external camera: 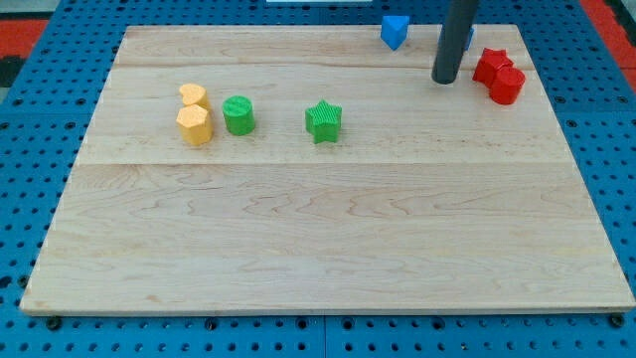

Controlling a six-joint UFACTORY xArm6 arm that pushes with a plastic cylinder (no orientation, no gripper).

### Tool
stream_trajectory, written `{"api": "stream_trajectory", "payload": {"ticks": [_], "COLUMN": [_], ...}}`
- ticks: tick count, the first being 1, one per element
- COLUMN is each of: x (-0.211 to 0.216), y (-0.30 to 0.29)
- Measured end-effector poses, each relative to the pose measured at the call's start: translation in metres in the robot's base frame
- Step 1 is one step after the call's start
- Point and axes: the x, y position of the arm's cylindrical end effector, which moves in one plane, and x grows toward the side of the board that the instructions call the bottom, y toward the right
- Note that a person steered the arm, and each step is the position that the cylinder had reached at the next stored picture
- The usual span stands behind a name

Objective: Move your arm to the bottom left of the blue cube

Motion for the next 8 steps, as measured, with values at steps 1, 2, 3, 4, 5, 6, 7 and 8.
{"api": "stream_trajectory", "payload": {"ticks": [1,2,3,4,5,6,7,8], "x": [-0.002,-0.004,-0.006,-0.009,-0.015,-0.025,-0.031,-0.040], "y": [-0.008,-0.016,-0.021,-0.025,-0.025,-0.025,-0.018,-0.004]}}
